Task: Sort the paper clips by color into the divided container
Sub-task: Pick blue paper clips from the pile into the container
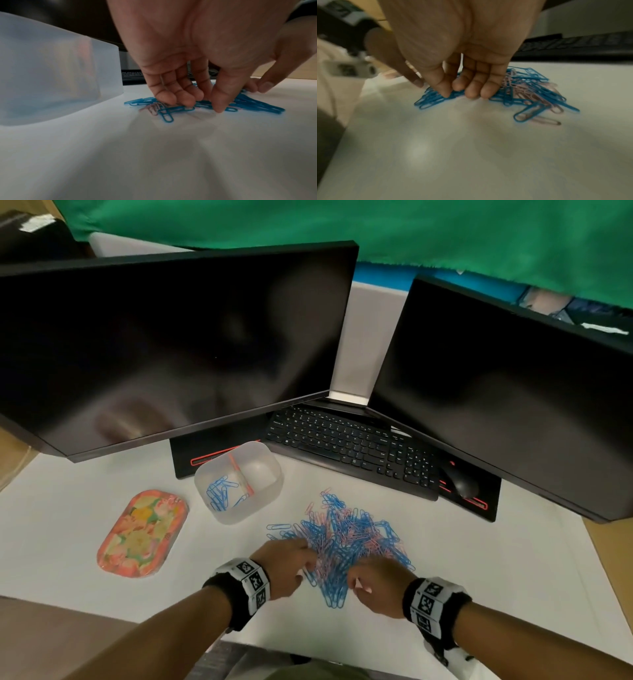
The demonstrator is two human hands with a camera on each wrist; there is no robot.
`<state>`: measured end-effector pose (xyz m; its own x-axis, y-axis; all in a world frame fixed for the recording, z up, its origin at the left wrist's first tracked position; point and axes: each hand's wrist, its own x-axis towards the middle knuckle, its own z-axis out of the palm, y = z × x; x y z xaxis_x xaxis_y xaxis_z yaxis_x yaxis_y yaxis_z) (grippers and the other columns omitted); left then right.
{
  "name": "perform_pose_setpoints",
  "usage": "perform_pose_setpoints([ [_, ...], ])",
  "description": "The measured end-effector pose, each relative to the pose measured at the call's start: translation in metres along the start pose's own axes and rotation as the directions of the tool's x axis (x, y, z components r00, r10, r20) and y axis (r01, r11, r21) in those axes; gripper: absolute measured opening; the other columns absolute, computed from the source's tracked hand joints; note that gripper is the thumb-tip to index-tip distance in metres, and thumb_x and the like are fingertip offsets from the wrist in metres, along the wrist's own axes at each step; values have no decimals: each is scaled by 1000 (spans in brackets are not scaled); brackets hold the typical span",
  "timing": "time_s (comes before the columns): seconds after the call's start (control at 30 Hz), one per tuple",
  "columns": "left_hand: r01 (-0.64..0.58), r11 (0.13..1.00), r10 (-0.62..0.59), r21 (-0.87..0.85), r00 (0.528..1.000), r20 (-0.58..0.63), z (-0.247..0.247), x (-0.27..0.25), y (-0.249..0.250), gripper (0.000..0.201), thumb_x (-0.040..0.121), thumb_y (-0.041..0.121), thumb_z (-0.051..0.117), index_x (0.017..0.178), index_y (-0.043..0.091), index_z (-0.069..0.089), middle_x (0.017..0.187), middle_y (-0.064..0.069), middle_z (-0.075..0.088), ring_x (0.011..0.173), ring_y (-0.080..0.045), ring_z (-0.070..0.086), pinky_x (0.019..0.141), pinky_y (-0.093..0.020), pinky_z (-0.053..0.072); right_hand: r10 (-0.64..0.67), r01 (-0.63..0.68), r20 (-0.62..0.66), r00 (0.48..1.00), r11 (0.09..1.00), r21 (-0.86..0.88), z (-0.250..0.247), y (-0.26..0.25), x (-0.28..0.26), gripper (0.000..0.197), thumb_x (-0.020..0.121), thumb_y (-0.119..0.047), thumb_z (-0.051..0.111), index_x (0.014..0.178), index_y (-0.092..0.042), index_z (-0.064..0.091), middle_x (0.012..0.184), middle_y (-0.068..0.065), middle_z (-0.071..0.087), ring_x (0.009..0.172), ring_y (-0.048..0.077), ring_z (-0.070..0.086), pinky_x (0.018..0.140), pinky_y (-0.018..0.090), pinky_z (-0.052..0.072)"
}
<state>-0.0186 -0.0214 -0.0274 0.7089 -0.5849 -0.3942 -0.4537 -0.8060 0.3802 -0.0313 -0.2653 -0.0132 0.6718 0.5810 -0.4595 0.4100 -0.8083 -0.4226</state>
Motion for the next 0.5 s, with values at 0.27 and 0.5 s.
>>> perform_pose_setpoints([
  [0.27,-37,992,38,119,999,-7,6,1,3,23,92,25,45,108,20,61,116,-1,52,109,-24,51,89,-34,45,-275,262,-16,961,932,-251,17,-1,4,2,77,-26,64,78,-27,63,74,-8,54,68,11,55,59,21,49],
  [0.5,-28,997,31,72,999,-38,8,0,4,15,89,25,48,96,21,60,109,1,55,105,-21,52,90,-33,43,-317,283,-57,947,904,-321,23,2,7,15,67,-24,74,72,-26,61,72,-11,54,66,8,53,56,19,46],
])
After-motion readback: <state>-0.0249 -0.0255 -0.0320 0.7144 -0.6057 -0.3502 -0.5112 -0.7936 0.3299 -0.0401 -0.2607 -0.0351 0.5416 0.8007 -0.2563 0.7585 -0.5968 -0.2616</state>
